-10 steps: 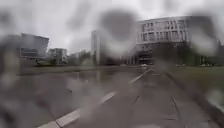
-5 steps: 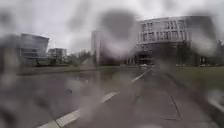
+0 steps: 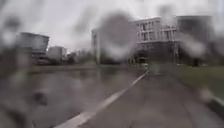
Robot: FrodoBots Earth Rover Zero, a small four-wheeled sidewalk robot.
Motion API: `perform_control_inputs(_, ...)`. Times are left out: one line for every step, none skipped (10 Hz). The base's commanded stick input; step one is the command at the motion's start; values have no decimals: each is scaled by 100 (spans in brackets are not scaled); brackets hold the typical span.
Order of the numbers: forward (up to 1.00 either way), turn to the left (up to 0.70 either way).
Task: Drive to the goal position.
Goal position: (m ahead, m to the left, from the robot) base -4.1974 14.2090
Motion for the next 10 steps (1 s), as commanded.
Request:
perform_control_inputs(100,0)
perform_control_inputs(100,0)
perform_control_inputs(100,2)
perform_control_inputs(100,14)
perform_control_inputs(100,40)
perform_control_inputs(100,40)
perform_control_inputs(100,40)
perform_control_inputs(100,40)
perform_control_inputs(100,40)
perform_control_inputs(100,40)
